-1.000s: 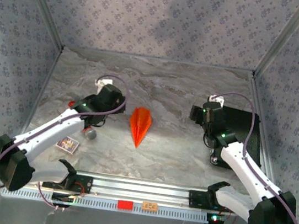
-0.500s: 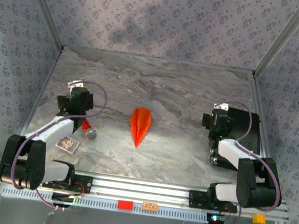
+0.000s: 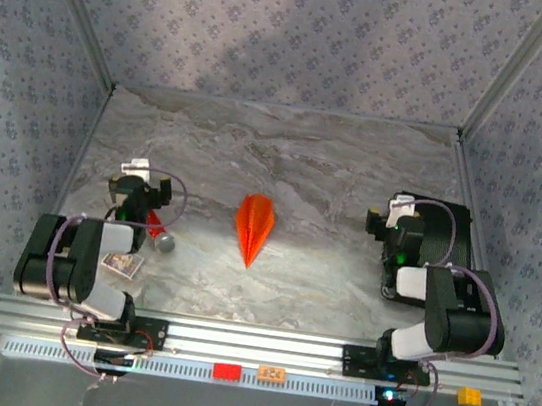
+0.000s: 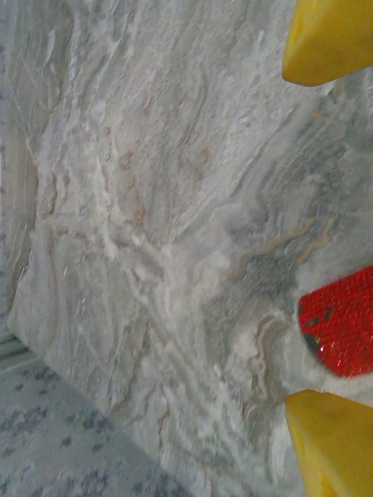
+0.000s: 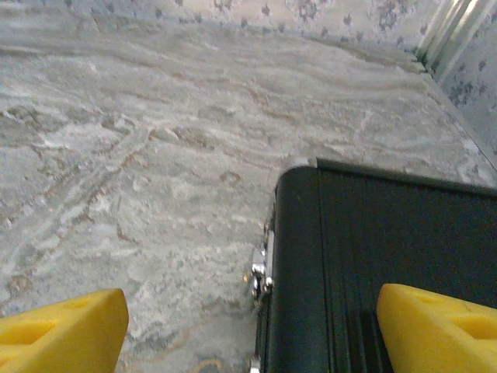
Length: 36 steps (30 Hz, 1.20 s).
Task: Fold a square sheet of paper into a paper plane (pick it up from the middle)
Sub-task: Move the paper plane to the center of the table, then reset both arms
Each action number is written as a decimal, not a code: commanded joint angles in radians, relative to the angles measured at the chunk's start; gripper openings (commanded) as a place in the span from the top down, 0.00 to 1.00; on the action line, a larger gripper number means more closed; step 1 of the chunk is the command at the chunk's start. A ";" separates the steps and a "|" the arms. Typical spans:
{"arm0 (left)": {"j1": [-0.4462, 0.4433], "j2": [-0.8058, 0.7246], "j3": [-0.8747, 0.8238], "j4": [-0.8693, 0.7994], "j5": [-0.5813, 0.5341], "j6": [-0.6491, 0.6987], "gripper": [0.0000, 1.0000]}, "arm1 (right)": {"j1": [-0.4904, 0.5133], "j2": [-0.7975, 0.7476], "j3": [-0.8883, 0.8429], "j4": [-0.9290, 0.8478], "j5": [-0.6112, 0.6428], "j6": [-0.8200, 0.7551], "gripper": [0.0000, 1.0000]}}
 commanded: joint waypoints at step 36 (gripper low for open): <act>0.005 0.050 0.074 0.012 -0.053 -0.033 0.00 | -0.050 0.036 0.079 -0.096 0.031 0.084 0.01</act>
